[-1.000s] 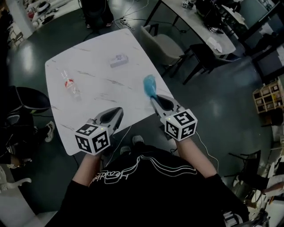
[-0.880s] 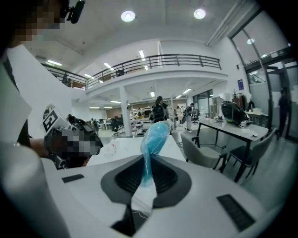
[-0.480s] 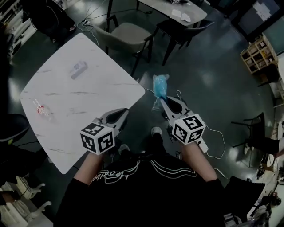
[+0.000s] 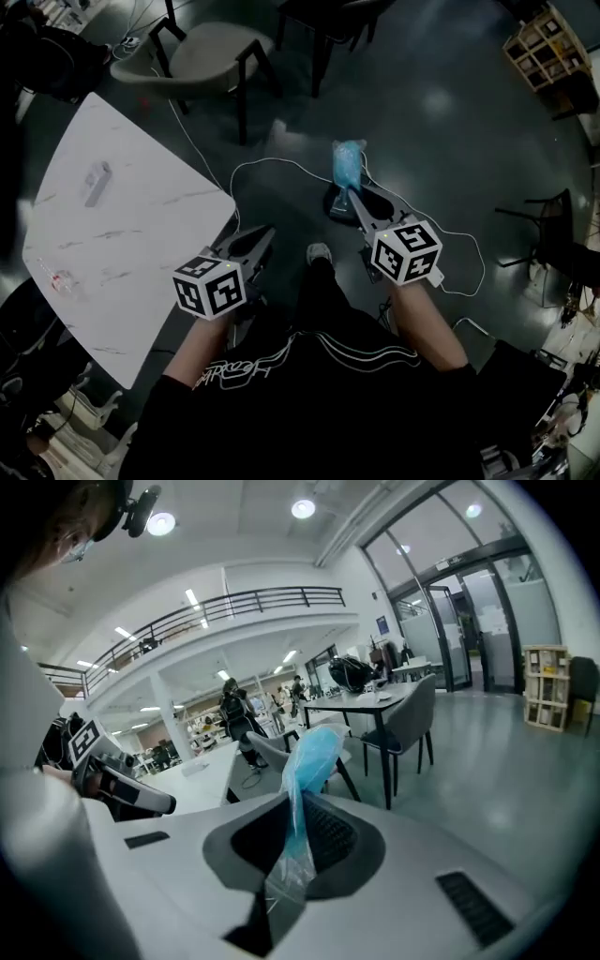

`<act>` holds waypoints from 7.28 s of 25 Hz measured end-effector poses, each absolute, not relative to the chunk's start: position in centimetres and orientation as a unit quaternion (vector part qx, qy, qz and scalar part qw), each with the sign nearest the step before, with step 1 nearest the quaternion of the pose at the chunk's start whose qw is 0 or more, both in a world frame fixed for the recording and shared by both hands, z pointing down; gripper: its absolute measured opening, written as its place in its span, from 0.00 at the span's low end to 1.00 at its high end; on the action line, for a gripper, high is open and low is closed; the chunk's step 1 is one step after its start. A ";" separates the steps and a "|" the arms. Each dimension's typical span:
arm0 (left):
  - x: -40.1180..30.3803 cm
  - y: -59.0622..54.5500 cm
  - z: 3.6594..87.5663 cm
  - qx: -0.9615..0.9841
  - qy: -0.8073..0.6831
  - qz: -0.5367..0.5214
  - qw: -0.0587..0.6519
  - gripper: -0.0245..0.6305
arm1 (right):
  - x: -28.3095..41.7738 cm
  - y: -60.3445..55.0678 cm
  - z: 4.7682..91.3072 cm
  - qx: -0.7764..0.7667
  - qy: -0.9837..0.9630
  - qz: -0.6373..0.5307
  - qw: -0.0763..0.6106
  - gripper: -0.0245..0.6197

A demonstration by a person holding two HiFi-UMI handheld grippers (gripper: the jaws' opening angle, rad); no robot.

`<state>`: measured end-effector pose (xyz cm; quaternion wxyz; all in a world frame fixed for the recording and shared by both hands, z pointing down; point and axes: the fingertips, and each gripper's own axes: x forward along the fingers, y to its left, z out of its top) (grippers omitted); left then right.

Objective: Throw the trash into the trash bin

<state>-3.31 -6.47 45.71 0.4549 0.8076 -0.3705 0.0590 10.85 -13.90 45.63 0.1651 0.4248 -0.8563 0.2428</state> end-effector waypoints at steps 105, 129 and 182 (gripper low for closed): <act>-41.9 9.4 33.7 0.644 -0.696 -0.154 0.278 0.05 | -38.5 1.8 35.1 -0.158 -0.948 0.140 0.239 0.10; -57.6 25.6 42.3 0.527 -0.751 -0.200 0.345 0.05 | -59.2 13.8 50.2 -0.107 -0.918 0.111 0.366 0.41; -53.2 15.5 42.1 0.611 -0.685 -0.146 0.369 0.05 | -53.5 3.0 45.5 0.045 -0.935 0.248 0.248 0.32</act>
